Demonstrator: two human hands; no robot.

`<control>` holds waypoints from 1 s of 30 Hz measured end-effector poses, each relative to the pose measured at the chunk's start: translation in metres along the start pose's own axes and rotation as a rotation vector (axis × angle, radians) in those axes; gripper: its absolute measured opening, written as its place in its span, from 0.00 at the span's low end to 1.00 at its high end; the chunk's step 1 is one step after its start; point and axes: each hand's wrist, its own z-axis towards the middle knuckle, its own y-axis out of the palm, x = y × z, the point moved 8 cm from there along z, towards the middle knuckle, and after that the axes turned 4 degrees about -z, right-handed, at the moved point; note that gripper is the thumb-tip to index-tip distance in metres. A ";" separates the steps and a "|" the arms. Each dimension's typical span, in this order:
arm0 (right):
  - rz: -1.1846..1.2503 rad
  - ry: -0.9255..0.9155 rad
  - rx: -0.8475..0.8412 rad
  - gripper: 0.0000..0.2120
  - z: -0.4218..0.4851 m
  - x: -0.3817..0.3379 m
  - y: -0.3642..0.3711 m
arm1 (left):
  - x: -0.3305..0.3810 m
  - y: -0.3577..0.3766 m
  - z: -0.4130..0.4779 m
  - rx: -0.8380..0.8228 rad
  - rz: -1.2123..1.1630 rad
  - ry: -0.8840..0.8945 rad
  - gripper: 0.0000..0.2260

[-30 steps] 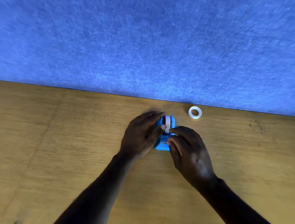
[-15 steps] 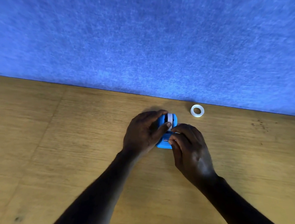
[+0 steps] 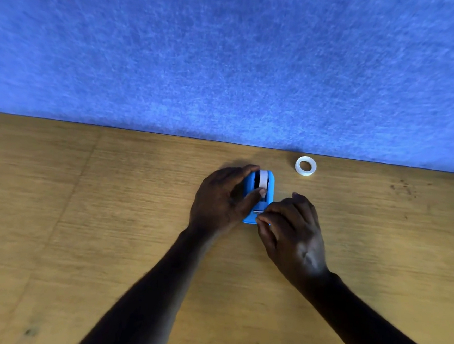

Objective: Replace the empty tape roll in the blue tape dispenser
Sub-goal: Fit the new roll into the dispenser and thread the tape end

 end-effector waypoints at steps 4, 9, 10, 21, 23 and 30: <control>-0.033 -0.011 0.034 0.05 -0.003 -0.001 0.001 | -0.001 -0.001 -0.001 0.010 0.008 0.002 0.21; -0.066 -0.020 0.049 0.03 -0.006 -0.001 0.003 | 0.001 -0.003 -0.003 0.041 0.019 -0.001 0.22; -0.075 -0.021 0.047 0.02 -0.007 -0.001 0.003 | 0.001 -0.003 -0.003 0.041 0.022 0.000 0.22; -0.064 -0.020 0.017 0.02 -0.009 0.000 0.007 | -0.004 0.000 -0.002 0.020 0.041 -0.021 0.22; -0.066 -0.021 0.013 0.02 -0.010 0.000 0.007 | -0.004 0.000 -0.002 0.017 0.036 -0.019 0.22; -0.082 0.013 0.011 0.02 -0.009 0.002 0.005 | -0.002 0.000 -0.001 0.004 0.036 -0.031 0.23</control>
